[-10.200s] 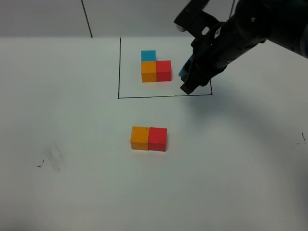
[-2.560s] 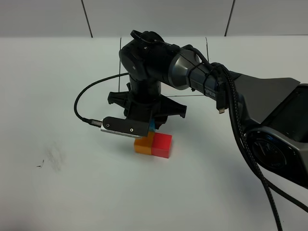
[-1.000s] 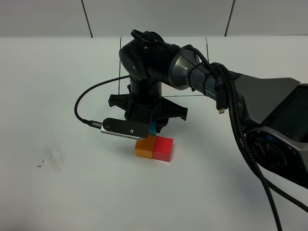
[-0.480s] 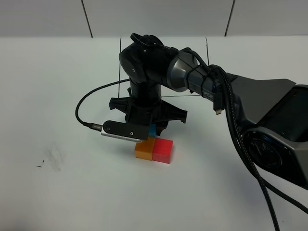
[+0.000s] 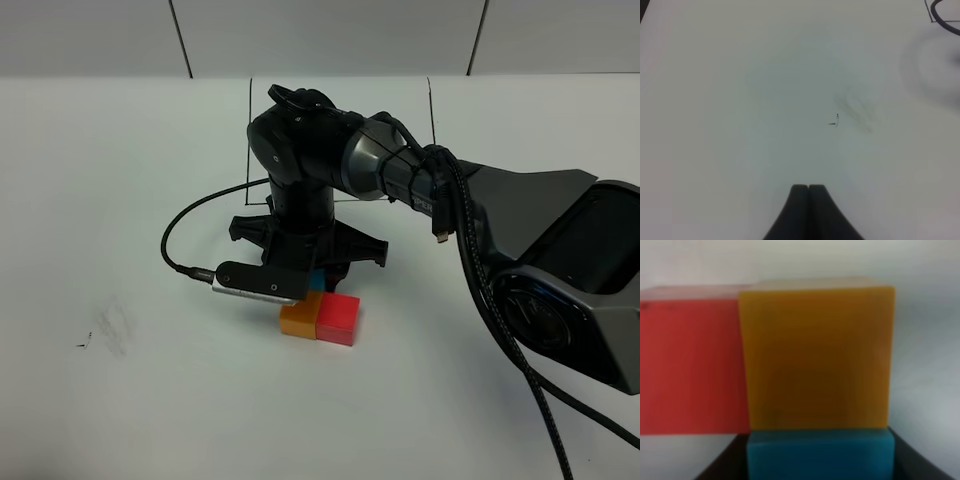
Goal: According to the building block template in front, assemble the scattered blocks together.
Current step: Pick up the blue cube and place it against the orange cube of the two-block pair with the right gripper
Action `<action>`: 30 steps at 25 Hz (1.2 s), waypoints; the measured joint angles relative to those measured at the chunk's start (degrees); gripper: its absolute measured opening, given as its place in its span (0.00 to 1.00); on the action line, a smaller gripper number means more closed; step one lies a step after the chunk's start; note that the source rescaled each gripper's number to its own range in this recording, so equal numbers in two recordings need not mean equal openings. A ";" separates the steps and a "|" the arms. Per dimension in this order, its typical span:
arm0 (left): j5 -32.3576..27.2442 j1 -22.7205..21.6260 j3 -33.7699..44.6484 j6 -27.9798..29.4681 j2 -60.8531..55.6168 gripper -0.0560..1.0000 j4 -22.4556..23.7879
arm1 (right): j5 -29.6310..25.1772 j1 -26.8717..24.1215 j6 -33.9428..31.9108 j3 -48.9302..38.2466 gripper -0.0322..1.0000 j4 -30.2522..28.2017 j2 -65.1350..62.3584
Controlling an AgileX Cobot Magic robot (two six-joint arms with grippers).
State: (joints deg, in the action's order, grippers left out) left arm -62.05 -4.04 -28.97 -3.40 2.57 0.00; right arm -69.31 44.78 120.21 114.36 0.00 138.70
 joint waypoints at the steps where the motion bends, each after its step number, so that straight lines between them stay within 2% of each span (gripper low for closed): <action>1: 0.00 0.00 0.00 0.00 0.00 0.05 0.00 | 0.00 0.00 0.00 0.00 0.45 0.00 0.15; 12: 0.00 0.00 0.00 0.00 0.00 0.05 0.00 | 0.00 0.00 0.00 0.00 0.45 2.33 0.60; 27: 0.00 0.00 0.00 0.00 0.00 0.05 0.00 | 1.44 0.00 -0.23 0.00 0.45 2.45 0.60; 30: 0.00 0.00 0.00 0.00 0.00 0.05 0.00 | 1.46 0.00 -0.63 0.00 0.49 2.50 0.60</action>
State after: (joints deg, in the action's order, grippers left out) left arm -62.05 -4.04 -28.97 -3.40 2.57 0.00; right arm -67.85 44.78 119.58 114.36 2.50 139.30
